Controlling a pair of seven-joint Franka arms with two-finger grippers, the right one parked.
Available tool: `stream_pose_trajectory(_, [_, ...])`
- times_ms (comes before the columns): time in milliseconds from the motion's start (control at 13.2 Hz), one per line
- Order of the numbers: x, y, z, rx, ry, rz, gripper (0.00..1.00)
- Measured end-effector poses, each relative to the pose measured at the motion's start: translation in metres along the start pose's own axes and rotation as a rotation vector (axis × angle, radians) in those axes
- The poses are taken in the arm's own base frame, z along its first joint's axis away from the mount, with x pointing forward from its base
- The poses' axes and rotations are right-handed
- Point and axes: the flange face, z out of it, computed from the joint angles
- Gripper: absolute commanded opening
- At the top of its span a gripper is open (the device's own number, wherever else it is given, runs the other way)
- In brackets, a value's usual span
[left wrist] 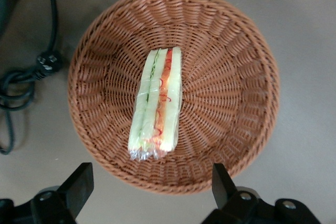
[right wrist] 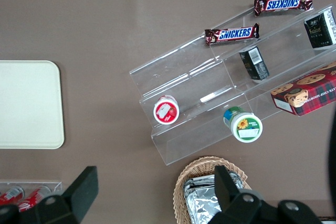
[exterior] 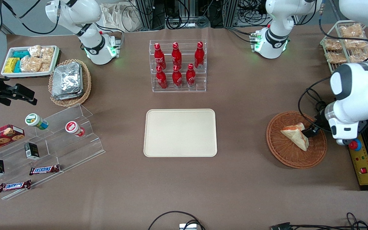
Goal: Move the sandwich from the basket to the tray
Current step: 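Move the open left gripper over the sandwich in the wicker basket, then lower the left gripper around the wrapped sandwich and close it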
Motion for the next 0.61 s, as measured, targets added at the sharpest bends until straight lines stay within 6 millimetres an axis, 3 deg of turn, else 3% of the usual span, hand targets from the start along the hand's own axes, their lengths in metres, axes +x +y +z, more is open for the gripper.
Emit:
stream_pose_trajectory(303, [-0.004, 0.0, 0.051, -0.03, 0.029, -0.045, 1.0])
stream_pose_trajectory(606, [-0.002, 0.006, 0.076, -0.038, 0.036, -0.048, 1.0])
